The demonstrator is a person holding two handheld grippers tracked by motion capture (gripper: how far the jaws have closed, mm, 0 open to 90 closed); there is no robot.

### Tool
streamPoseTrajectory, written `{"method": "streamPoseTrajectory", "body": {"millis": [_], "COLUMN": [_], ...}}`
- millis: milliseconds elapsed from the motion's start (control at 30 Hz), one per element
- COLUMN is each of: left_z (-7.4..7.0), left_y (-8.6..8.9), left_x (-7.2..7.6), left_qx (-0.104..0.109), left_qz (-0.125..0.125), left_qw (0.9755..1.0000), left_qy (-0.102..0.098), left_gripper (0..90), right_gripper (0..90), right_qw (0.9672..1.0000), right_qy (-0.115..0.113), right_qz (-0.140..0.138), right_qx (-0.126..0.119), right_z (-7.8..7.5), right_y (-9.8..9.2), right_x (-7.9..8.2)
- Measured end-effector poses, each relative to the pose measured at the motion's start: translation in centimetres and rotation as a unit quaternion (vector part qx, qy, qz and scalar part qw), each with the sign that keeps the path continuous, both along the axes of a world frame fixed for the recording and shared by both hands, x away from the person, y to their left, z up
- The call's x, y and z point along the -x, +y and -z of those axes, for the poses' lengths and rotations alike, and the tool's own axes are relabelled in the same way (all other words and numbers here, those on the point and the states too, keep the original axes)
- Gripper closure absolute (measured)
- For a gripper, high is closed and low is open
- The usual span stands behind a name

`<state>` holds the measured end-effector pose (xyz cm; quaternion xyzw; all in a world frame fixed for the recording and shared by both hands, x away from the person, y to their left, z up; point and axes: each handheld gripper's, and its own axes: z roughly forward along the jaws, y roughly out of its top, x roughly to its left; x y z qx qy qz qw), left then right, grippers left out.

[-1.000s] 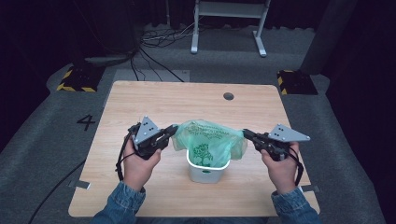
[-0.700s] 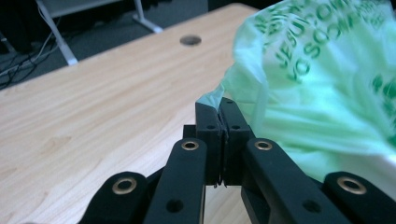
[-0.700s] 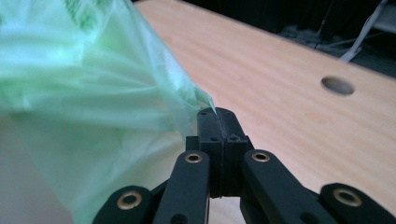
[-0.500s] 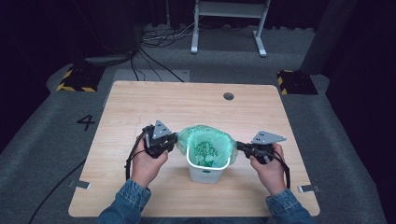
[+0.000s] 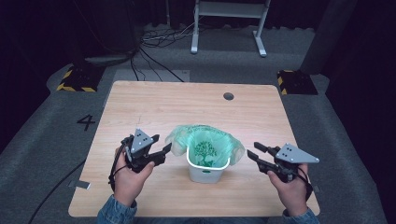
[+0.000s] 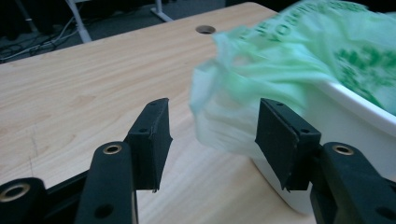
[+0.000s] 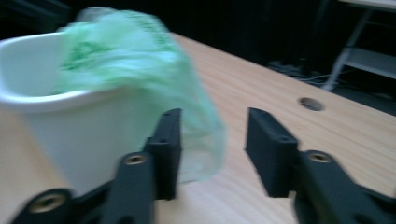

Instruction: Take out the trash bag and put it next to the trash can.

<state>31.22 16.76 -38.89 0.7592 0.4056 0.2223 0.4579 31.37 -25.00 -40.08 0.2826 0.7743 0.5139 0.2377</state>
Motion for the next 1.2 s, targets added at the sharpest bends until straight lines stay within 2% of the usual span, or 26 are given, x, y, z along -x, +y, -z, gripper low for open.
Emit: {"method": "streamPoseTrajectory", "body": {"millis": [33,100,167,300,367,433,467,500,533,567,600,633,667,700,767,800,833,867,900,1067,1200], "left_z": [0.0,0.1,0.4,1.9,2.6,3.2,3.3,3.5,3.6,3.6,3.5,3.4,3.1,3.1,2.5,2.2,1.9,1.7,1.5,0.4,-0.4], "left_y": [-0.1,-0.3,-0.7,-1.9,-2.4,-2.8,-2.8,-2.9,-2.9,-2.8,-2.6,-2.4,-2.2,-2.2,-2.1,-2.2,-2.2,-2.3,-2.3,-2.2,-2.5], "left_x": [0.4,1.1,1.3,0.7,0.1,-0.7,-1.2,-1.7,-2.1,-2.6,-3.1,-3.5,-4.2,-4.2,-4.6,-4.6,-4.6,-4.6,-4.5,-3.6,-3.3], "left_qx": [-0.006,-0.002,0.001,-0.004,-0.007,-0.001,0.002,0.007,0.015,0.027,0.045,0.063,0.080,0.080,0.079,0.080,0.081,0.082,0.082,0.097,0.105], "left_qz": [0.004,0.018,0.037,0.057,0.066,0.067,0.066,0.064,0.060,0.057,0.054,0.050,0.042,0.042,0.035,0.036,0.037,0.037,0.037,0.041,0.061], "left_qw": [1.0000,0.9998,0.9992,0.9971,0.9958,0.9949,0.9946,0.9947,0.9948,0.9944,0.9935,0.9921,0.9917,0.9917,0.9928,0.9930,0.9931,0.9933,0.9936,0.9936,0.9923], "left_qy": [-0.003,-0.001,0.015,0.050,0.062,0.075,0.080,0.080,0.081,0.084,0.090,0.096,0.092,0.092,0.083,0.080,0.077,0.073,0.068,0.042,0.024], "left_gripper": [44.8,46.8,48.3,56.1,57.4,56.9,56.7,56.7,55.8,55.8,55.8,55.9,56.4,56.3,56.0,56.0,54.9,54.9,53.3,51.3,49.5], "right_gripper": [69.1,79.7,85.1,89.1,89.5,88.5,84.3,84.3,77.9,73.8,73.8,70.7,65.9,65.9,59.5,59.5,56.1,56.1,55.6,52.0,48.9], "right_qw": [0.9999,0.9990,0.9974,0.9938,0.9927,0.9923,0.9927,0.9927,0.9938,0.9945,0.9945,0.9949,0.9949,0.9949,0.9953,0.9953,0.9963,0.9963,0.9966,0.9973,0.9977], "right_qy": [0.004,0.015,0.027,0.057,0.072,0.085,0.094,0.094,0.098,0.097,0.097,0.098,0.098,0.098,0.085,0.085,0.069,0.069,0.063,0.048,0.037], "right_qz": [-0.013,-0.036,-0.057,-0.079,-0.085,-0.080,-0.066,-0.066,-0.045,-0.034,-0.034,-0.023,-0.013,-0.013,0.000,0.000,0.015,0.015,0.017,0.008,-0.012], "right_qx": [0.010,0.021,0.035,0.053,0.048,0.043,0.036,0.036,0.027,0.017,0.017,0.004,-0.021,-0.021,-0.047,-0.047,-0.048,-0.048,-0.050,-0.055,-0.056], "right_z": [-0.1,-0.1,0.0,0.9,1.3,1.6,1.9,1.9,1.9,1.8,1.8,1.6,1.0,1.0,-0.4,-0.4,-1.4,-1.4,-2.2,-3.8,-5.0], "right_y": [0.4,1.3,2.3,4.0,4.4,4.6,4.6,4.6,4.4,4.3,4.3,4.2,4.1,4.1,4.2,4.2,4.5,4.5,5.0,6.8,9.0], "right_x": [0.4,1.1,1.4,0.5,-0.2,-1.1,-2.2,-2.2,-3.3,-3.8,-3.8,-4.3,-5.1,-5.1,-6.0,-6.0,-6.4,-6.4,-6.8,-6.8,-6.5]}}
